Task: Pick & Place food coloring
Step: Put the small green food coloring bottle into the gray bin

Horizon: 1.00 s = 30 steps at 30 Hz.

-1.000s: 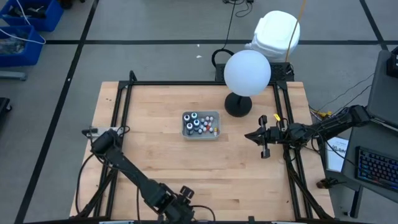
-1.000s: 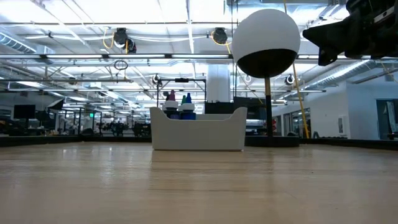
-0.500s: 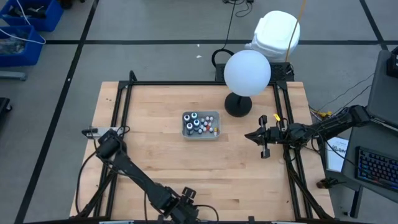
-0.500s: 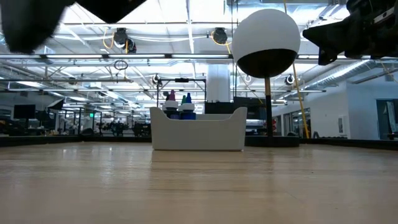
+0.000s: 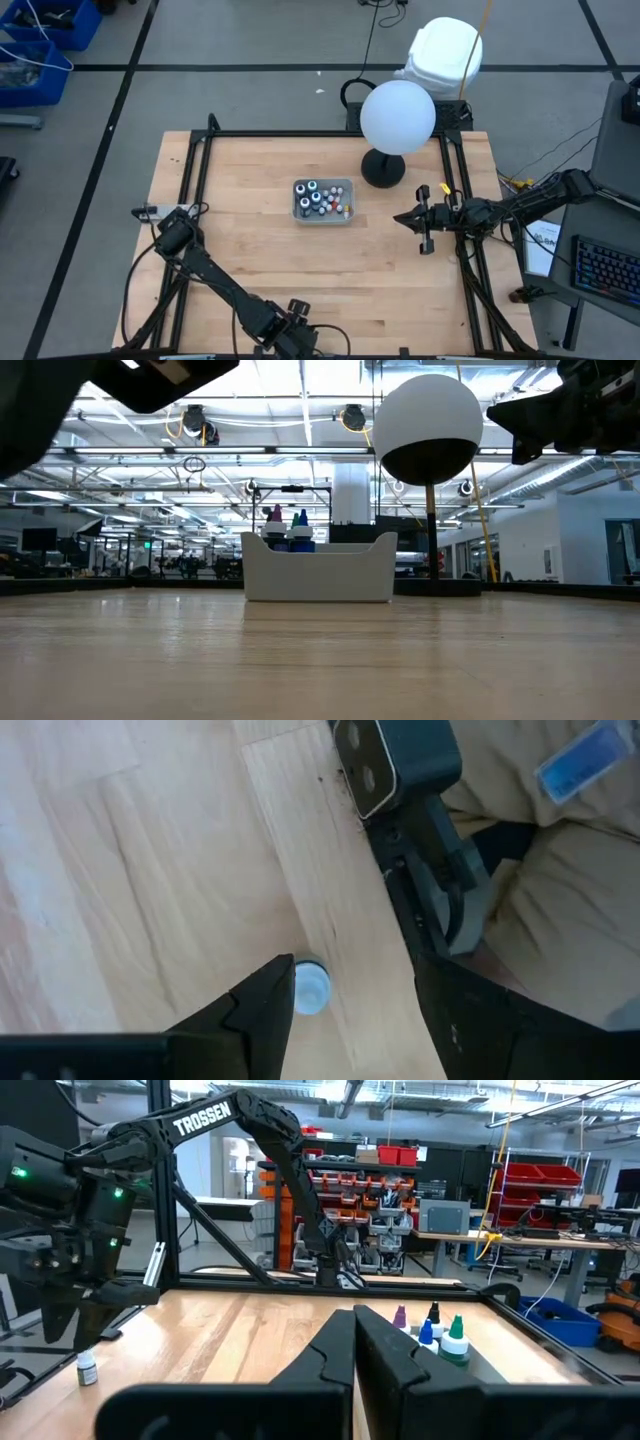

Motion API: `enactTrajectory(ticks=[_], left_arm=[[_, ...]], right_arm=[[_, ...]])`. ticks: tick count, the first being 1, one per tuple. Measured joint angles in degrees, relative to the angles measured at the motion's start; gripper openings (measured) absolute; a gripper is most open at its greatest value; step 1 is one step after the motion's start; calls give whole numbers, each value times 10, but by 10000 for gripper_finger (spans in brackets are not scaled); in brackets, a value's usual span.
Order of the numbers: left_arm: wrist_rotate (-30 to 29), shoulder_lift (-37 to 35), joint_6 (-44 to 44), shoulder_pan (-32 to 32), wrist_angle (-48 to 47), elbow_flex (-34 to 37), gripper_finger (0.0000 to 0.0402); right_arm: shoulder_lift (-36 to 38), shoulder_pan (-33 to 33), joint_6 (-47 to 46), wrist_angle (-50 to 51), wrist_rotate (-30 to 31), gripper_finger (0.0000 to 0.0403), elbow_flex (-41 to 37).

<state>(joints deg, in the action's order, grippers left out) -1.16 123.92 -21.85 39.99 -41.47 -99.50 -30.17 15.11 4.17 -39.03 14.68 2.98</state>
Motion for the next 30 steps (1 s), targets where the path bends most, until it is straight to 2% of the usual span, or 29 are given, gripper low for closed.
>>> enactTrajectory(ticks=[10, 30], left_arm=[[-17, 13, 2, -7, -18, 0, 209], [-8, 14, 6, -8, -25, 0, 209]], right_arm=[[0, 0, 1, 2, 0, 0, 0], [0, 0, -4, 7, 0, 0, 0]])
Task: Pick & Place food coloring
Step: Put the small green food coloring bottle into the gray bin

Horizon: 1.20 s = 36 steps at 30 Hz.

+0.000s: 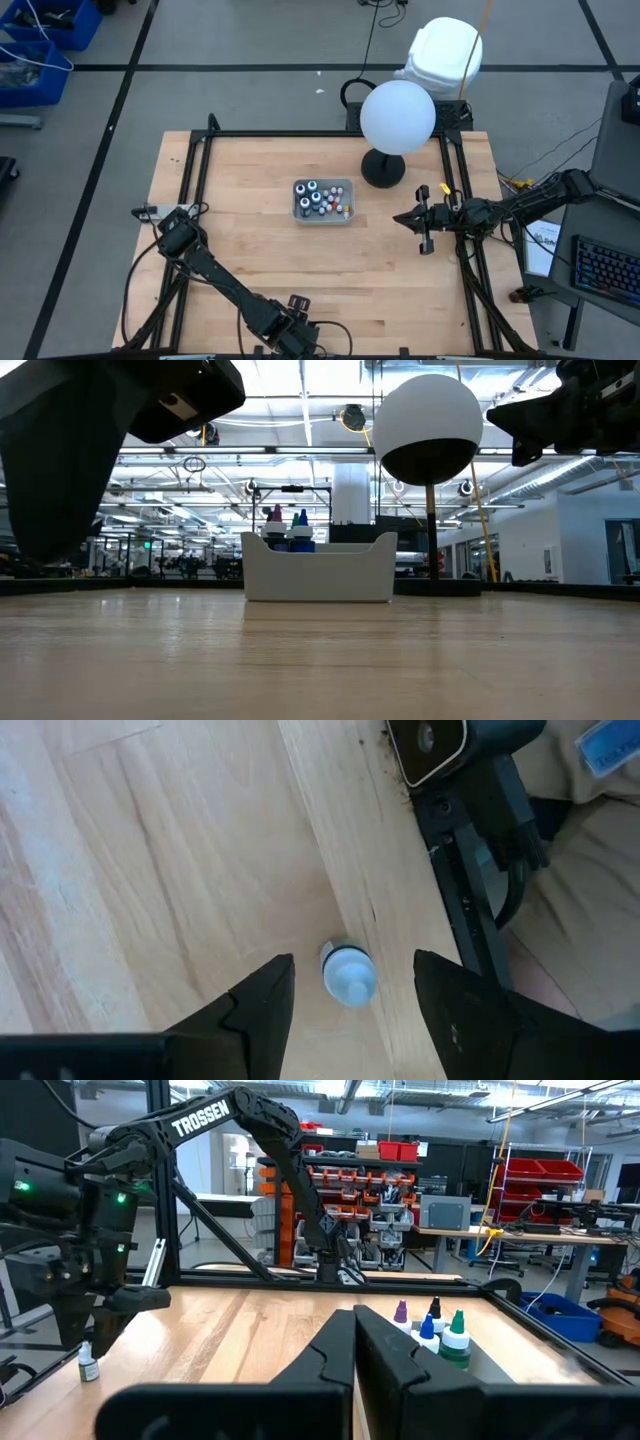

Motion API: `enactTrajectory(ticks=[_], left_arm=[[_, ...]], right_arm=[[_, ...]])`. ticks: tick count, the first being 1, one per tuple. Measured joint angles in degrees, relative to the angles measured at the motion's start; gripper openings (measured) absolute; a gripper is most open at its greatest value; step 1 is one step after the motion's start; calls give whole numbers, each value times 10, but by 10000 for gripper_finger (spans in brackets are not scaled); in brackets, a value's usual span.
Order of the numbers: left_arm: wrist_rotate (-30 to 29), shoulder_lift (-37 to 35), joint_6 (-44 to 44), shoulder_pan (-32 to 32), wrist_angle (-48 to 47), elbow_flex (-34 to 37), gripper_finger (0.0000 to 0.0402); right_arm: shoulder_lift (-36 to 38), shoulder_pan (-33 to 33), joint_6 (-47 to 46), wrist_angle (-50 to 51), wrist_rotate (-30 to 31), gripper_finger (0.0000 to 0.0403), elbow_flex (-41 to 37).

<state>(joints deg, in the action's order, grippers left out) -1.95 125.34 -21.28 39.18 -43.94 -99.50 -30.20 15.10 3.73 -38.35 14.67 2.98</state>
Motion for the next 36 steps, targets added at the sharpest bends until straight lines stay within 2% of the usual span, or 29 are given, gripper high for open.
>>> enactTrajectory(ticks=[25, 36], left_arm=[[-11, 1, 5, 7, 10, 0, 209], [-15, 30, 2, 11, 18, 0, 209]], right_arm=[[0, 0, 4, 0, 0, 0, 0], [0, 0, 4, 1, 0, 0, 0]])
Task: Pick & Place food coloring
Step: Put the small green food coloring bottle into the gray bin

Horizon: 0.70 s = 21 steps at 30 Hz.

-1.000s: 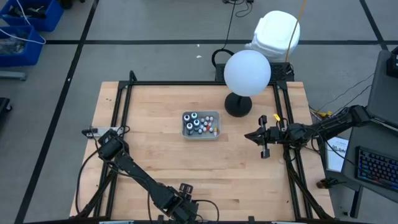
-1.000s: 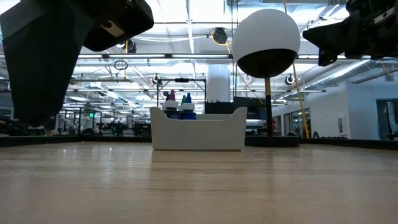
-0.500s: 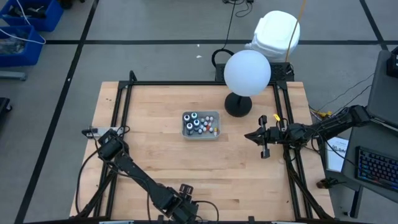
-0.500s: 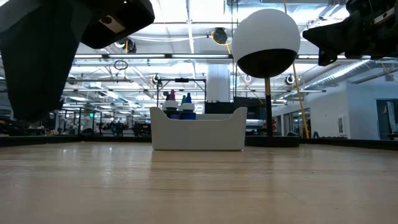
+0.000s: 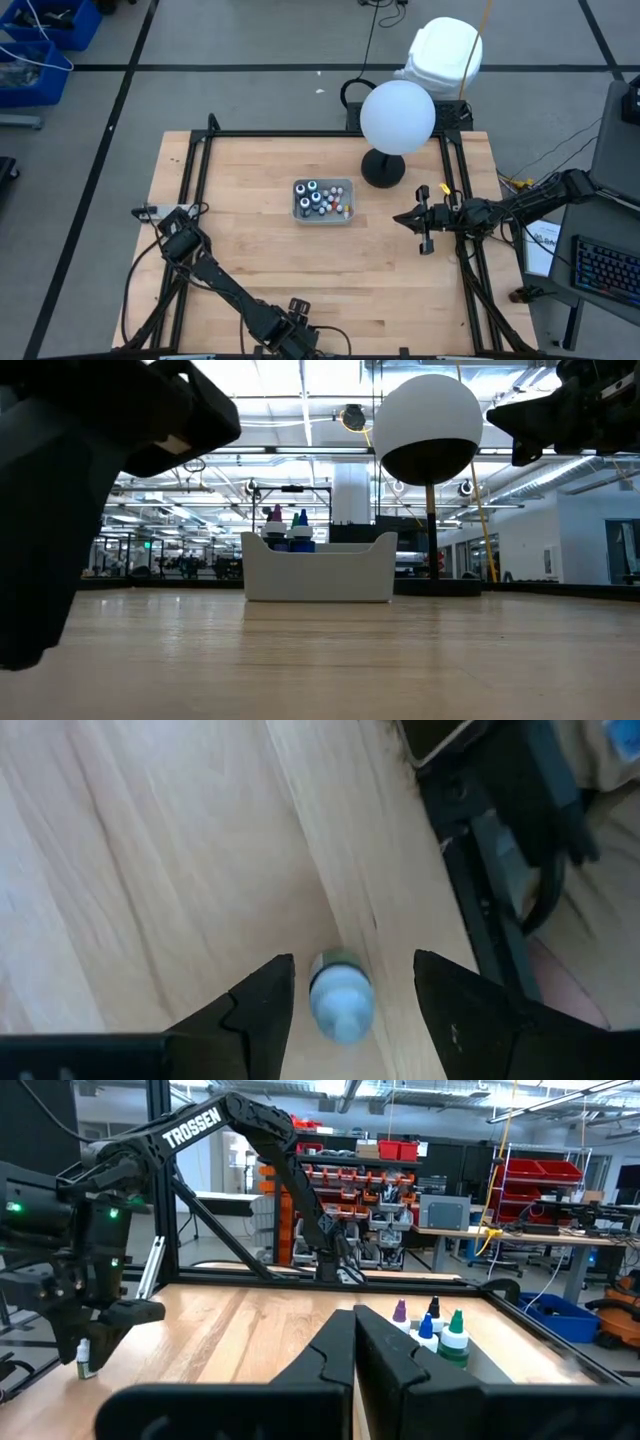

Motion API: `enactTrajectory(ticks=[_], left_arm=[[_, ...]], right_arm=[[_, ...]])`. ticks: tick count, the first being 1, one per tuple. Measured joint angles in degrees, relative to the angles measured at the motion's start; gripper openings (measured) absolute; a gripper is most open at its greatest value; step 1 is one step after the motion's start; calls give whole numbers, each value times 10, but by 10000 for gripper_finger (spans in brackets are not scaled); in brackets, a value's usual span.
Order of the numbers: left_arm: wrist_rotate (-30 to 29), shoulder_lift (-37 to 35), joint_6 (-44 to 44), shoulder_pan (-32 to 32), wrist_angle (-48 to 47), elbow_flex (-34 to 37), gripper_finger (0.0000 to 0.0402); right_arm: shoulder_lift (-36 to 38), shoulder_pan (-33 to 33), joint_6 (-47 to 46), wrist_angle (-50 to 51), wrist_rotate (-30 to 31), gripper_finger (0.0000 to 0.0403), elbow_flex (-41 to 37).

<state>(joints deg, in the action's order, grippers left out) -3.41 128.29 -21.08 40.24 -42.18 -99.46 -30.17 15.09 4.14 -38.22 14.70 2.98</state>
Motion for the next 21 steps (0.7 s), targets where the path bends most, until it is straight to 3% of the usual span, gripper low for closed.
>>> enactTrajectory(ticks=[21], left_arm=[[19, -5, 4, -11, -44, -25, 208]], right_arm=[[0, 0, 0, -1, 0, 0, 0]])
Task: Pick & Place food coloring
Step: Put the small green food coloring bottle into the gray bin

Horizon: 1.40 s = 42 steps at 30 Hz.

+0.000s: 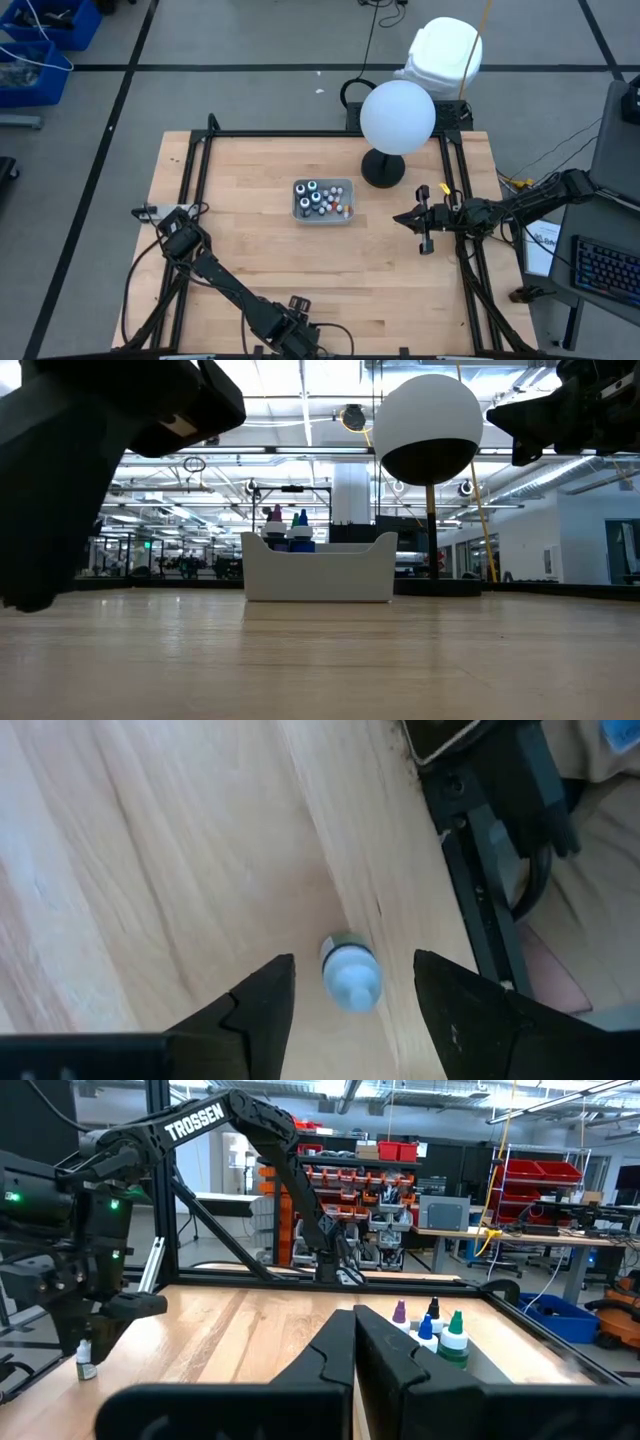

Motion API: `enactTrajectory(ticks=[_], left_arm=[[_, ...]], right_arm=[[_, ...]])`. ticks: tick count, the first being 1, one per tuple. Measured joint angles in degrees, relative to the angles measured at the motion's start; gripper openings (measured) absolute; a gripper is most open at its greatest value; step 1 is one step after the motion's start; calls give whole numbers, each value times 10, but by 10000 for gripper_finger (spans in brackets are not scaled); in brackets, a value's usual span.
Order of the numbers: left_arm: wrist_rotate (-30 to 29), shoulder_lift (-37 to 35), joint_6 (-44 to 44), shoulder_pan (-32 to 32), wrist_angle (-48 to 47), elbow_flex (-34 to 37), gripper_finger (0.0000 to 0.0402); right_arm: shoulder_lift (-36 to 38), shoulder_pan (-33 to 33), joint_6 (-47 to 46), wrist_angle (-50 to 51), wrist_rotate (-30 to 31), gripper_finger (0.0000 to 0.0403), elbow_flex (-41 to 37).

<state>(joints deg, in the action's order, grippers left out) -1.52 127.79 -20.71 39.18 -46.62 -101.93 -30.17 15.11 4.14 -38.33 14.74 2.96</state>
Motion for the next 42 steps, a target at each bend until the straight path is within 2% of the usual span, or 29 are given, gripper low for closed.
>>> enactTrajectory(ticks=[3, 10, 22, 29, 34, 39, 42], left_arm=[[0, 0, 0, 0, -1, 0, 197], [0, 0, 0, 0, -1, 0, 140], [15, 0, -8, -7, -4, 0, 65], [-39, -13, 45, -21, -69, 1, 76], [-97, -68, 60, -26, -105, 1, 66], [-161, -155, 58, -20, -151, 1, 64], [-168, -221, 60, -14, -167, 13, 74]], right_arm=[[0, 0, 0, 0, 0, 0, 0], [0, 0, 0, 0, 0, 0, 0], [0, 0, 0, 0, 0, 0, 0], [0, 0, 0, 0, 1, 0, 0], [0, 0, 0, 3, 0, 0, 0], [0, 0, 0, 4, 0, 0, 0], [0, 0, 0, 10, 0, 0, 0]])
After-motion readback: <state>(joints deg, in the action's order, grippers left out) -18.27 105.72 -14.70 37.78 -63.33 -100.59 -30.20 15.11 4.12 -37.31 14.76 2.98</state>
